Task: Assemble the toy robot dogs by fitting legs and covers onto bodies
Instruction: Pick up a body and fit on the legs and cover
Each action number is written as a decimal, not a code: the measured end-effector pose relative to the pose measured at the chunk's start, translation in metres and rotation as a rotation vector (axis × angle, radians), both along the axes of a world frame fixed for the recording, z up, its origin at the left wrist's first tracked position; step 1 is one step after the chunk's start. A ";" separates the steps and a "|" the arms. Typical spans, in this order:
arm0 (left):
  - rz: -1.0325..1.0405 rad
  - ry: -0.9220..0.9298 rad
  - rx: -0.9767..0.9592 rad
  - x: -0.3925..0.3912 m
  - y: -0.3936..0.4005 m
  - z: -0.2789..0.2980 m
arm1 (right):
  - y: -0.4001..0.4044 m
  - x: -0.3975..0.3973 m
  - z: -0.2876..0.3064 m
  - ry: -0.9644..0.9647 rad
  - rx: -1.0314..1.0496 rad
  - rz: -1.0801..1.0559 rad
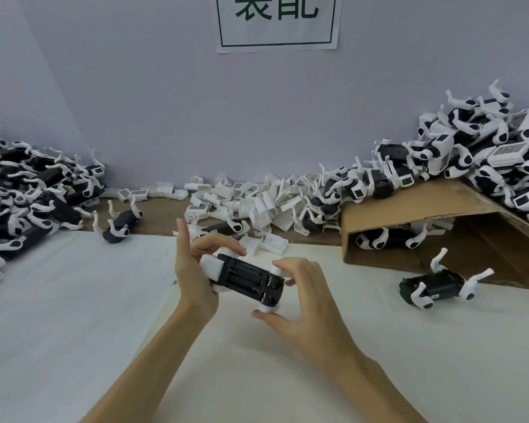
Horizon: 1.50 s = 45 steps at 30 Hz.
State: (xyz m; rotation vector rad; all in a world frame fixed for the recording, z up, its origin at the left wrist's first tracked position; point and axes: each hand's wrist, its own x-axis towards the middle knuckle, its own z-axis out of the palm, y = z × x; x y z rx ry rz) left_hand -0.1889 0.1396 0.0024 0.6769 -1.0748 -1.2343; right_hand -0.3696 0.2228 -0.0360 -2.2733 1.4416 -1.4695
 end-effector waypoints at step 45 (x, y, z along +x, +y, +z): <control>0.126 -0.299 0.207 -0.006 -0.008 -0.012 | -0.002 -0.003 0.004 -0.481 0.545 0.066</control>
